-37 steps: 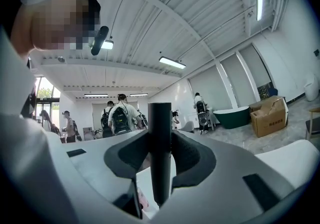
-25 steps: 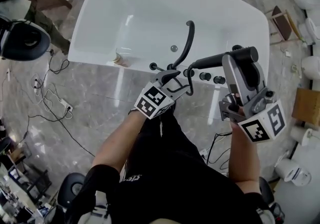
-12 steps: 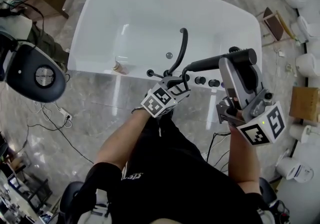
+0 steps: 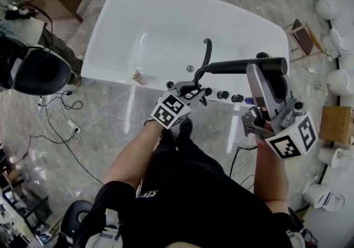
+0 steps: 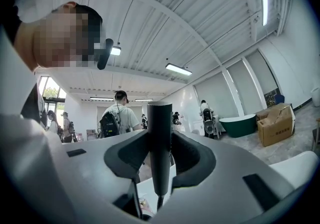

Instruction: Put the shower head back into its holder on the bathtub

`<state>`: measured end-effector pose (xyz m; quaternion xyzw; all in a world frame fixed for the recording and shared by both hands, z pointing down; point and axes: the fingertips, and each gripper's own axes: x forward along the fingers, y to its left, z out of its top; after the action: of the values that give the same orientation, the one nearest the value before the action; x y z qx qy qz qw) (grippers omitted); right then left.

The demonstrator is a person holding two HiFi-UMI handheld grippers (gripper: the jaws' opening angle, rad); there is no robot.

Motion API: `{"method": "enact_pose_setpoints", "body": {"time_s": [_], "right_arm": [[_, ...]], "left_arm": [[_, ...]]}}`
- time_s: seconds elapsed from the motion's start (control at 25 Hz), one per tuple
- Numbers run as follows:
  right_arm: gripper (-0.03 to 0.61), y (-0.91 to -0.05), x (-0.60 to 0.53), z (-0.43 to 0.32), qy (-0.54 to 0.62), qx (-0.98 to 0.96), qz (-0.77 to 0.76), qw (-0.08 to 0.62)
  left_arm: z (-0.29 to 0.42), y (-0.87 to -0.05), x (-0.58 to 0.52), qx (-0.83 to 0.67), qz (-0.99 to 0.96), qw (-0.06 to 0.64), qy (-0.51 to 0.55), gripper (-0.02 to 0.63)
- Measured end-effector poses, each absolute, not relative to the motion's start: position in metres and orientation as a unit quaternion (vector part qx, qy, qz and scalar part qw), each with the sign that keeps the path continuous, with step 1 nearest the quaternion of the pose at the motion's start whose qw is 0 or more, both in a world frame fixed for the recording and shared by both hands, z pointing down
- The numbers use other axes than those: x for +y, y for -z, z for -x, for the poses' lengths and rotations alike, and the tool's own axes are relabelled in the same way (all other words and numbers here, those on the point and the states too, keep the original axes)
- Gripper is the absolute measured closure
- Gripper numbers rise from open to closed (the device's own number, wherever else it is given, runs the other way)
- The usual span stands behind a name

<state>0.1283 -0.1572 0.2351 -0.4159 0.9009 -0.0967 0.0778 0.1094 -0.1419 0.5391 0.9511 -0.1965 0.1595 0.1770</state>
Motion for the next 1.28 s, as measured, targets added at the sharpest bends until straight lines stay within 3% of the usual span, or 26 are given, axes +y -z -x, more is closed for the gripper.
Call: {"method": "enact_pose_setpoints", "body": {"time_s": [0.52,1.28], "right_arm": [[0.433,-0.224,-0.175,-0.136,0.098,0.902,0.409,0.097],[0.433,-0.240,-0.177,-0.146,0.113,0.897,0.419,0.087]], "left_arm": [[-0.021,-0.456,-0.215,-0.329,-0.930,0.121,-0.112,0.541],[0.029,-0.432,-0.231,-0.405,-0.901,0.110,-0.107,0.543]]}}
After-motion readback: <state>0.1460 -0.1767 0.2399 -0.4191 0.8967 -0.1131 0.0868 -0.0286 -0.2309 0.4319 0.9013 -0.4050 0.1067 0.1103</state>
